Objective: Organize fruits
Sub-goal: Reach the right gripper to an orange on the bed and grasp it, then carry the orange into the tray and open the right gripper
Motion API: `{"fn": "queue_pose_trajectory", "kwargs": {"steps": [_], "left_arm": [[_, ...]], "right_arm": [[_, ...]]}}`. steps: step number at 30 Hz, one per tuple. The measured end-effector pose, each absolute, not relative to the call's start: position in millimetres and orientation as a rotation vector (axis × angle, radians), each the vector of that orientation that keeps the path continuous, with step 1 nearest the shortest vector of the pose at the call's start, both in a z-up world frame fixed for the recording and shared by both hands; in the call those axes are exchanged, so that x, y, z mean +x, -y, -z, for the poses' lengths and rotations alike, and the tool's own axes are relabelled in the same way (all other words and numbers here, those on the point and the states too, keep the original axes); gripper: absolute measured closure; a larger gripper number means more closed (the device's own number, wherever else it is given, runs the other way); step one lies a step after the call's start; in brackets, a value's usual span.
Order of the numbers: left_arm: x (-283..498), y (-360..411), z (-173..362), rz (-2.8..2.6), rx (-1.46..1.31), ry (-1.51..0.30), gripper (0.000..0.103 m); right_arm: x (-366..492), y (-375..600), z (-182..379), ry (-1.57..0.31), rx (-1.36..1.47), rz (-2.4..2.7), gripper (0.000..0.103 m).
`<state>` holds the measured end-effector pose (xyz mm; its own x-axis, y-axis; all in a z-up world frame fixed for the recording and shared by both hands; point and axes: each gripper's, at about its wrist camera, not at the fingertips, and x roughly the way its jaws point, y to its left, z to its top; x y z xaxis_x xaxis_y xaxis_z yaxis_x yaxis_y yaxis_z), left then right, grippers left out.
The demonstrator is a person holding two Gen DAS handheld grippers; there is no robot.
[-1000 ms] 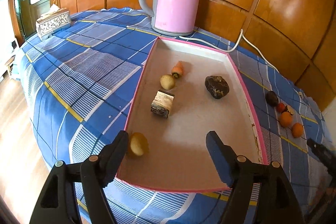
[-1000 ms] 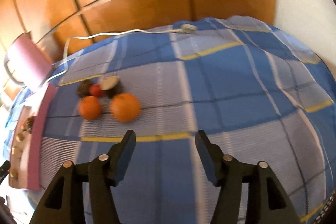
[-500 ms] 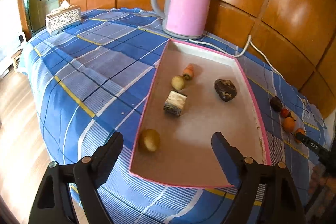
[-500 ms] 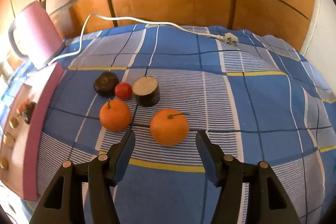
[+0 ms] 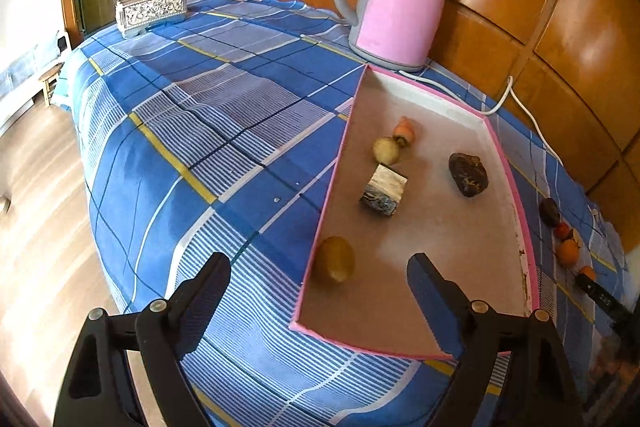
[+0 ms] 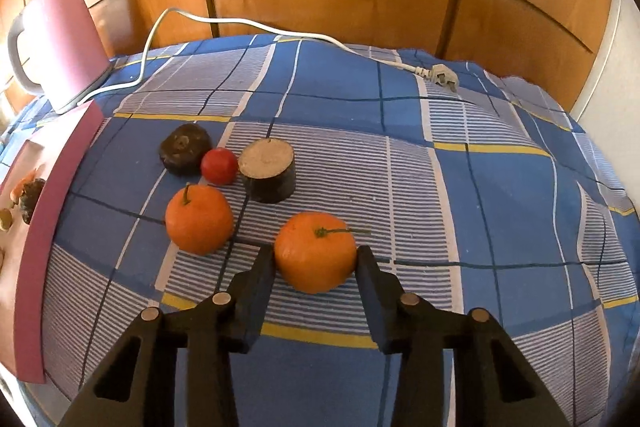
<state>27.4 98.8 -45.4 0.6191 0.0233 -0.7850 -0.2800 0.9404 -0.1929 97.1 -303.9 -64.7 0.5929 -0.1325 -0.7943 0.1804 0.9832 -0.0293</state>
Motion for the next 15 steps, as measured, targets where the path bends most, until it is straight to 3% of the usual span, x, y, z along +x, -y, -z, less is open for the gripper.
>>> {"fn": "queue_pose_trajectory", "kwargs": {"steps": [15], "left_arm": [[25, -103, 45, -0.179, -0.326, -0.883, 0.012]], "right_arm": [[58, 271, 31, -0.873, 0.104, 0.006, 0.062]]}}
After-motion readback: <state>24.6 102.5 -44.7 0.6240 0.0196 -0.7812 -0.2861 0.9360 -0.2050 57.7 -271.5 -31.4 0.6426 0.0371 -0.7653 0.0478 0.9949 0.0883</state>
